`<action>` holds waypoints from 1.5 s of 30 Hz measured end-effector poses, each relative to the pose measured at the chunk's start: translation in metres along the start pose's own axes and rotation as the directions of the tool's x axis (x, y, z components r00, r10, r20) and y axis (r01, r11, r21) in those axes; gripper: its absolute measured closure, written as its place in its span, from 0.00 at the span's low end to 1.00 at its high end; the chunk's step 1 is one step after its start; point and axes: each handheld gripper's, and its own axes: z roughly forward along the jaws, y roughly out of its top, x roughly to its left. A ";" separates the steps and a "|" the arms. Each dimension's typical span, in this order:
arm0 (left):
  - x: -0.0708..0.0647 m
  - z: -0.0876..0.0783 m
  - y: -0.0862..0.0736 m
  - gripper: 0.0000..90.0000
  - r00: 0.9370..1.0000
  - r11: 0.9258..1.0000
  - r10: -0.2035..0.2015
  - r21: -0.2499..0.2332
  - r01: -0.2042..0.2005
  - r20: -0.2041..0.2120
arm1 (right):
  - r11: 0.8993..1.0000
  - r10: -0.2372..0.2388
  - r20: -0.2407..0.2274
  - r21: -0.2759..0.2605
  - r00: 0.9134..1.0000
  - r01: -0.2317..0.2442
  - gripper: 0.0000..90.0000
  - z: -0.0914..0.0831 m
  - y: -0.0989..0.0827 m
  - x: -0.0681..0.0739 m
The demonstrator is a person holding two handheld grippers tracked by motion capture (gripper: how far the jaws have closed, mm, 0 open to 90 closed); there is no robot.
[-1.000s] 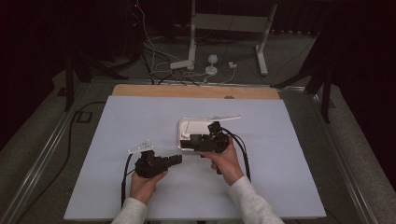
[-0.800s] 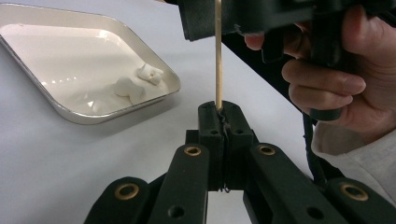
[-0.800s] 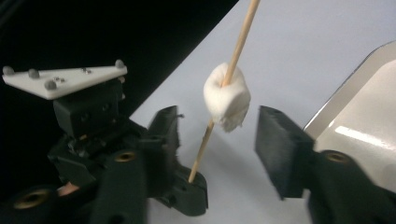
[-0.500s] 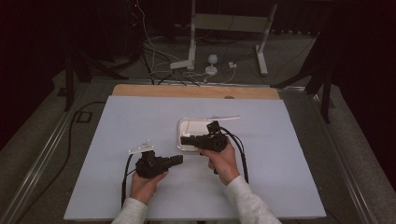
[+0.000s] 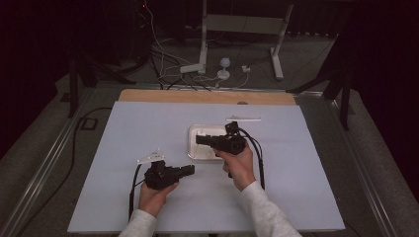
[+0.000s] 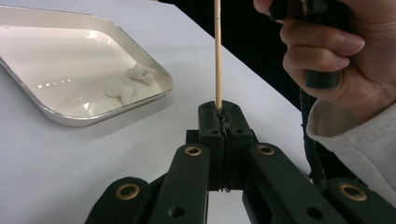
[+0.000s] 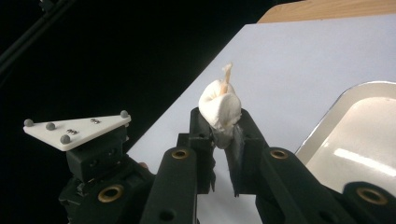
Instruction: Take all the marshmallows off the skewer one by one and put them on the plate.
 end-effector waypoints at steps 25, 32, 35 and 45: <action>0.002 -0.007 -0.001 1.00 0.998 1.000 0.030 0.000 -0.030 -0.046 | 0.999 -0.035 0.032 -0.019 0.999 0.036 0.90 0.000 0.022 -0.001; 0.003 -0.006 -0.006 1.00 0.994 0.996 0.065 0.073 -0.059 -0.093 | 0.997 -0.045 0.054 -0.054 0.998 0.048 0.91 -0.002 0.026 -0.001; 0.004 -0.006 -0.008 1.00 0.996 0.998 0.045 0.054 -0.040 -0.083 | 0.996 -0.066 0.093 -0.060 0.993 0.072 0.92 -0.013 0.035 -0.002; 0.006 -0.011 -0.005 1.00 0.997 1.000 0.017 0.010 -0.016 -0.073 | 0.996 -0.082 0.135 -0.012 0.987 0.085 0.90 -0.014 0.026 -0.013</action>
